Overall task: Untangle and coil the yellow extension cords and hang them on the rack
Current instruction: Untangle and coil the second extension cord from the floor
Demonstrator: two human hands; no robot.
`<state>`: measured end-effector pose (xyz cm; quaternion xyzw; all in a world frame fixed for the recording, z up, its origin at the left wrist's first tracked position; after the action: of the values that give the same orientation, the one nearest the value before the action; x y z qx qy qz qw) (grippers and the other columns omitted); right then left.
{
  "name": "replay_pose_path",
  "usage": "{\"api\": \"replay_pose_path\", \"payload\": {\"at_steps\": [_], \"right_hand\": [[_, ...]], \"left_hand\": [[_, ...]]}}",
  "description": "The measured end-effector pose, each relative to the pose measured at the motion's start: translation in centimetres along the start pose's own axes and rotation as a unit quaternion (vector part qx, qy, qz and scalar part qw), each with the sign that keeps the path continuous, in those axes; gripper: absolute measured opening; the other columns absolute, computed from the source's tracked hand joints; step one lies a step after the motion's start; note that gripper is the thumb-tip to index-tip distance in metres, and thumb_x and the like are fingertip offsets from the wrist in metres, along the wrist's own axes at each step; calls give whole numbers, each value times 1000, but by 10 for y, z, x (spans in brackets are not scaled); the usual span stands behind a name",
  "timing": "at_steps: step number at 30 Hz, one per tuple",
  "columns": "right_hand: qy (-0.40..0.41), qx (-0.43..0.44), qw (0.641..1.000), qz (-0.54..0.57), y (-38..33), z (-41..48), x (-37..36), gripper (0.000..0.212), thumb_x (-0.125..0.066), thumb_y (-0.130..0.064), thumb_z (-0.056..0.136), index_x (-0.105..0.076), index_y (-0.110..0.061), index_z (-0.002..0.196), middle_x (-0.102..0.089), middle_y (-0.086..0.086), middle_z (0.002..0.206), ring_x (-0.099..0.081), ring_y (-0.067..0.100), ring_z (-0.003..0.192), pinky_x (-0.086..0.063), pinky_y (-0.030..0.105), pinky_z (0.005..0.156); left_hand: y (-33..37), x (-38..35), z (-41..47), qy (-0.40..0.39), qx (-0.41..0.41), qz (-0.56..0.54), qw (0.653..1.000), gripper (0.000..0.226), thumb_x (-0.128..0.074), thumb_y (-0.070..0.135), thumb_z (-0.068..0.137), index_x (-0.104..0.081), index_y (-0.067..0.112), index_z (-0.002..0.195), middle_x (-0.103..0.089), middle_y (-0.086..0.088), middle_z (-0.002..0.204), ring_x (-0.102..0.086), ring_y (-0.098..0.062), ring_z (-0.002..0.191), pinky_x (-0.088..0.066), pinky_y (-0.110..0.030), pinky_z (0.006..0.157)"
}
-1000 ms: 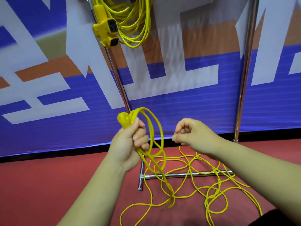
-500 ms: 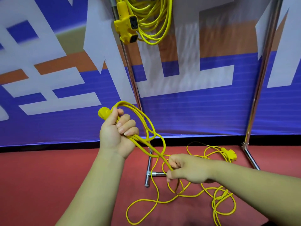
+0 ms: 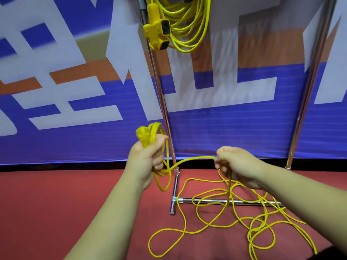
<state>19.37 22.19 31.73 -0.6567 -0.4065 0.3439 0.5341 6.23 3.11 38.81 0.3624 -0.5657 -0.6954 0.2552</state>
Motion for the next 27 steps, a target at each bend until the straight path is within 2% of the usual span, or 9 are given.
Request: {"api": "replay_pose_path", "payload": {"at_steps": [4,8,10,12,14,17,20,23,27], "right_hand": [[-26,99,994,-45,-36,-16,-3,17,-46,5,90,-50,-11,90,-64,8,71,-38,14,50,-32,27,52],[-123,138,980,-73,-49,-29,-9,19,-47,8,95,-48,-11,91,-66,8,76,-37,14,54,-32,22,50],[-160,148,972,-87,-52,-33,-8,17,-51,5,94,-47,-12,91,-67,7,76,-39,14,55,-35,21,51],[-170,158,968,-92,-54,-36,-3,16,-52,2,93,-46,-13,91,-67,8,78,-42,14,56,-38,20,53],[-164,161,970,-77,-56,-39,4,18,-51,4,96,-45,-12,90,-68,8,78,-43,14,57,-39,20,55],[-156,157,973,-65,-54,-41,15,20,-51,5,97,-43,-13,91,-69,8,79,-51,16,61,-44,22,61],[-145,134,980,-19,-49,-39,27,24,-54,6,96,-41,-13,88,-68,11,78,-60,19,67,-46,23,63],[-169,110,979,2,-43,-38,31,27,-58,5,93,-38,-13,86,-69,12,82,-57,16,70,-41,22,63],[-205,86,968,-116,-22,-37,27,29,-52,10,95,-39,-13,83,-71,8,88,-54,21,77,-41,27,67]], "left_hand": [[-25,-30,-5,-40,13,115,992,16,-63,10,95,-71,14,108,-28,-5,61,-21,-12,45,-22,-21,44],[-47,-54,-8,-83,43,146,985,24,-70,17,92,-71,17,116,-30,-8,63,-22,-13,48,-19,-25,47],[-53,-63,-9,-100,51,160,981,17,-65,17,96,-72,14,112,-28,-7,63,-22,-14,48,-20,-26,47],[-57,-72,-10,-134,65,165,975,12,-64,21,98,-74,23,92,-25,-4,60,-21,-14,47,-20,-26,47],[-61,-79,-11,-173,86,179,965,20,-66,30,94,-63,22,76,-24,-3,58,-22,-14,45,-22,-23,46],[-61,-85,-13,-202,99,191,956,26,-64,33,89,-49,14,79,-26,-4,58,-22,-13,45,-26,-20,44],[-48,-89,-10,-175,87,116,974,23,-68,27,91,-53,11,85,-25,2,54,-22,-9,41,-26,-18,41],[-29,-85,-4,-117,73,6,990,17,-60,27,87,-55,10,86,-22,6,50,-21,-4,37,-24,-16,36],[-13,-65,9,-47,44,-91,994,16,-55,25,93,-57,13,82,-23,9,45,-23,-1,34,-23,-14,33]]}}
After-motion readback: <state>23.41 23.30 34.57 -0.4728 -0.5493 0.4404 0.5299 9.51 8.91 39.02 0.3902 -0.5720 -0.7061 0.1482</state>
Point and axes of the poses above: each hand's wrist, its own z-axis towards the middle knuckle, its own x-axis out of the back of the hand, y = z × x, the point moved 7 cm from there along z, towards the middle knuckle
